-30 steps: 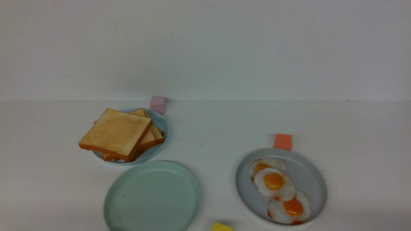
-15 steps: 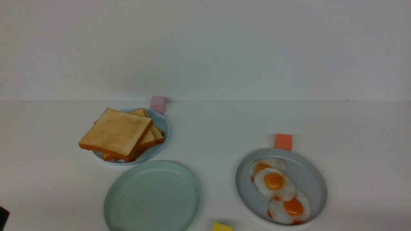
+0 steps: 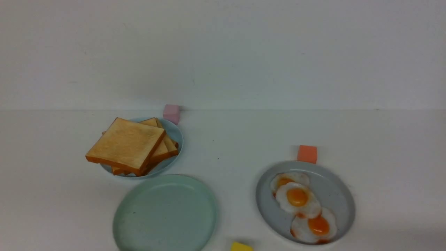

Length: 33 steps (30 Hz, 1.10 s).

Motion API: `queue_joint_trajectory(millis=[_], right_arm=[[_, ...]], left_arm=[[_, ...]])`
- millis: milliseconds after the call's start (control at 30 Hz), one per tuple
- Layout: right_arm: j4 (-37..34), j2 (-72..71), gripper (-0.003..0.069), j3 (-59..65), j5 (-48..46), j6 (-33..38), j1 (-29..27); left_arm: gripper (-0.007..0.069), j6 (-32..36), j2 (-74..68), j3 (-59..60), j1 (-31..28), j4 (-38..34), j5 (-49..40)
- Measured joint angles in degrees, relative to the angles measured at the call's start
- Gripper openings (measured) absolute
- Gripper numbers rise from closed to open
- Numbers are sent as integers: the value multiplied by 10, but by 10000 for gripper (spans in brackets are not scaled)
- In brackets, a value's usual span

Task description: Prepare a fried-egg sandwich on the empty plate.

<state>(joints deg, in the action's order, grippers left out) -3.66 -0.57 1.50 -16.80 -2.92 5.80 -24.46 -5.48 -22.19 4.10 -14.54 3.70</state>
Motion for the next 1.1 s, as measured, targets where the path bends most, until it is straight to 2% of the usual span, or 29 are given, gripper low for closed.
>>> queue_joint_trajectory(millis=[67,133,167,200,267,467,667,833,933,1100], right_arm=[[0,0,242,0,19,0,0],[0,0,242,0,55,0,0],[0,0,242,0,58,-1,0],[0,0,242,0,65,-8,0],[0,0,242,0,77,-43,0],[-26,0,242,0,109,-209,0],[2,0,242,0,157,-244,0],[2,0,242,0,196,-254,0],[2,0,242,-21,159,-257,0],[1,6,242,-129,-15,-266,0]], left_arm=[[238,0,-28,-44,0,9,-45],[238,0,-92,-129,0,28,-174],[238,0,-102,-133,0,30,-183],[238,2,-131,-158,0,41,-242],[238,10,-184,-176,0,78,-304],[238,-5,-286,-177,0,117,-342],[238,-66,-398,-177,0,57,-388],[238,-46,-508,-216,0,10,-410],[238,-21,-569,-270,0,-17,-419],[238,30,-668,-367,-28,-63,-436]])
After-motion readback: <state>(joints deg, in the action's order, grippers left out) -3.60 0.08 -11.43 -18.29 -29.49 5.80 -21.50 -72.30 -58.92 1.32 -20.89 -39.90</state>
